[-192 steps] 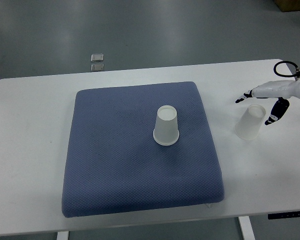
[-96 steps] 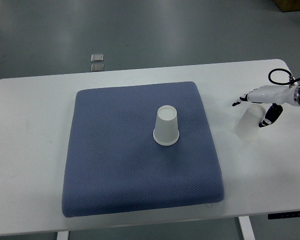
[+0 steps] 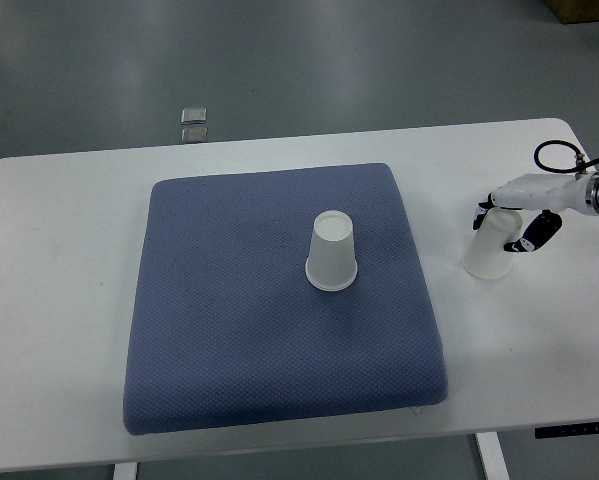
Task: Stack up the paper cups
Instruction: 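Lift the cup with the right hand and carry it over the pad cup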
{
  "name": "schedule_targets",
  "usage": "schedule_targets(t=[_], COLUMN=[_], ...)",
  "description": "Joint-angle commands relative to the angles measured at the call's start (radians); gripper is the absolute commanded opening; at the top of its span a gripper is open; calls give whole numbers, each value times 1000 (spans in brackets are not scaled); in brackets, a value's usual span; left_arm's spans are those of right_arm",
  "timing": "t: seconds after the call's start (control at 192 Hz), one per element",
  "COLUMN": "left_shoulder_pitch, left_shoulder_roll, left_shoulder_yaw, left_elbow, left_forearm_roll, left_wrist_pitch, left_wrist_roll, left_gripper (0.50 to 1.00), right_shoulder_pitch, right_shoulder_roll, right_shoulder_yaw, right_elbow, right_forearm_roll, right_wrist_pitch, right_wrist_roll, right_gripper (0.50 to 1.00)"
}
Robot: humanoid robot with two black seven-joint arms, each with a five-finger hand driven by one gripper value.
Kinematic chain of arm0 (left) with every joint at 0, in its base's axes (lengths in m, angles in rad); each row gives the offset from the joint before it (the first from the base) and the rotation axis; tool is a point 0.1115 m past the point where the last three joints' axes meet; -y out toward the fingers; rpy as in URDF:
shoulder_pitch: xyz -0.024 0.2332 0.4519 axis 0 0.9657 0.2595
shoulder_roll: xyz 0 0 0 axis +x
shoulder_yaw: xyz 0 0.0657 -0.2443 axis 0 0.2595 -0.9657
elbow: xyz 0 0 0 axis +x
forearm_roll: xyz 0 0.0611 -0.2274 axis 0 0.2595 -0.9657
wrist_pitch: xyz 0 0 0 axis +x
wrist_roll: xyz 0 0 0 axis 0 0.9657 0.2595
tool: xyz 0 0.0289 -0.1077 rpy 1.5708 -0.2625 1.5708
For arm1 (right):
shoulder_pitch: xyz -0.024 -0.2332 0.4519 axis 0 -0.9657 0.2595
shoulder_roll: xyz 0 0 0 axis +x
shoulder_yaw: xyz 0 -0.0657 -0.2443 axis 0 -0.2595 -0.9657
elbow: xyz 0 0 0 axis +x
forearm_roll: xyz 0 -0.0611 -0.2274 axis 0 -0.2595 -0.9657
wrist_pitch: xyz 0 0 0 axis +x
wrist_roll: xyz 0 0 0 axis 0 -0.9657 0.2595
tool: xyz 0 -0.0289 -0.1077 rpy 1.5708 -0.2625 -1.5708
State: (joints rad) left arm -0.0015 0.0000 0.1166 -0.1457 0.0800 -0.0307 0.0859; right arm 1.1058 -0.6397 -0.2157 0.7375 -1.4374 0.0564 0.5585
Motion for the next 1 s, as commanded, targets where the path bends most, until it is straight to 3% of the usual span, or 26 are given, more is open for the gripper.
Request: schedule_targets(t=[0.0,0.343,0.644,0.862,0.992], left_shoulder_pitch=[0,0,0,0,0], left_shoulder_roll=[0,0,0,0,0], left_shoulder_yaw=[0,0,0,0,0], left_elbow=[0,0,0,0,0], left_forearm_roll=[0,0,0,0,1], left_wrist_pitch=[0,0,0,0,0], left_wrist_roll=[0,0,0,0,0], left_gripper=[1000,1000,1000,1000,1000], right_shoulder_pitch=[16,197,345,433,448], right_shoulder_roll=[-2,-14,2,21,71], right_shoulder_yaw=[1,12,19,75,81], right_elbow=[2,82,207,307,333], right_forearm_roll=[2,25,38,69,69], right_wrist_pitch=[0,29,126,275,293], right_wrist_roll=[3,52,52,52,52], right_gripper=[646,648,650,656,658])
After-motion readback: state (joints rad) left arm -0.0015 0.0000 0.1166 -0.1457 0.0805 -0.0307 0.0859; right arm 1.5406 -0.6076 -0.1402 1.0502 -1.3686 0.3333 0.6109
